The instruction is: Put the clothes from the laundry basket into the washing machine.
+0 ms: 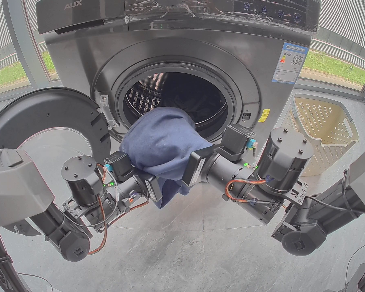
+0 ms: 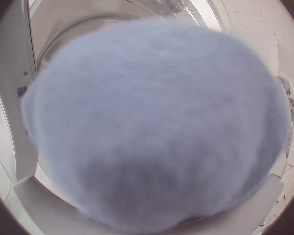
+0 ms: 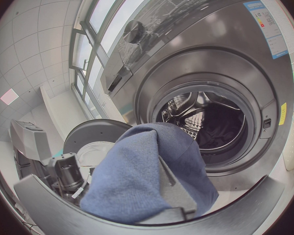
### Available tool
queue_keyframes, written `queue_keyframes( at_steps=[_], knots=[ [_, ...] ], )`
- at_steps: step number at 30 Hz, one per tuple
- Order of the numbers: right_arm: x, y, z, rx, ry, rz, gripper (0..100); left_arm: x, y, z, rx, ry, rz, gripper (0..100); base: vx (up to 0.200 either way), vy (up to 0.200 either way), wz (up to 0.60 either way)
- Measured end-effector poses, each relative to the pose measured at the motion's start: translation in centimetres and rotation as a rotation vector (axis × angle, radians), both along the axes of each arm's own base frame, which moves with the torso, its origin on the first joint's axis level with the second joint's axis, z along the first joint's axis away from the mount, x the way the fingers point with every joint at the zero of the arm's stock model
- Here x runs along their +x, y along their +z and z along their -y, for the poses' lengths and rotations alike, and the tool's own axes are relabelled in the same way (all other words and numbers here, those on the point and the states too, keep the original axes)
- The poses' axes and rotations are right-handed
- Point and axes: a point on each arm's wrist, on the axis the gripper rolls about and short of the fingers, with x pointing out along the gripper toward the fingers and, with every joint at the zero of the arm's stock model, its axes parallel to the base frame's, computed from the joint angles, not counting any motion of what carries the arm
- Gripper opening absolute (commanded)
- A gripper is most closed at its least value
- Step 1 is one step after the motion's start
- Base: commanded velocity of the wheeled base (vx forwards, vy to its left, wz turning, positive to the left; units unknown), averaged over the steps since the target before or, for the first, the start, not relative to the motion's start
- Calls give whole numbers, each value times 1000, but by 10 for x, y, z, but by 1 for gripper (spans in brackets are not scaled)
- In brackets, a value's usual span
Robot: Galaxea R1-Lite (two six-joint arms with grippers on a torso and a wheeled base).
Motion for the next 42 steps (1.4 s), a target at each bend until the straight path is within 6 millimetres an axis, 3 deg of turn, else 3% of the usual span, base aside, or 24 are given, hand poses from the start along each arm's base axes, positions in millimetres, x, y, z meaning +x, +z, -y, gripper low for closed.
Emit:
queue_keyframes(
  at_steps=[8, 9, 16, 23, 29, 36, 42],
  knots=[
    [1, -2, 2, -3, -14, -7, 0, -9, 10, -4, -23, 9, 12, 0, 0, 0, 0],
    [1, -2, 2, -2, -14, -7, 100, -10, 10, -4, -21, 8, 10, 0, 0, 0, 0],
    [1, -9, 6, -29, -22, -34, 100, -11, 13, -6, -29, 10, 17, 0, 0, 0, 0],
    [-14, -48, 26, -170, -18, -137, 100, -13, 27, -13, -67, 24, 48, 0, 0, 0, 0],
    [-38, -71, 48, -273, 17, -202, 100, -31, 52, -24, -117, 17, 97, 0, 0, 0, 0],
    [-54, -66, 65, -220, 26, -159, 100, -57, 64, -36, -144, -8, 112, 0, 0, 0, 0],
    [-46, -60, 96, -125, -72, -125, 100, -79, 66, -47, -148, -18, 113, 0, 0, 0, 0]
  ],
)
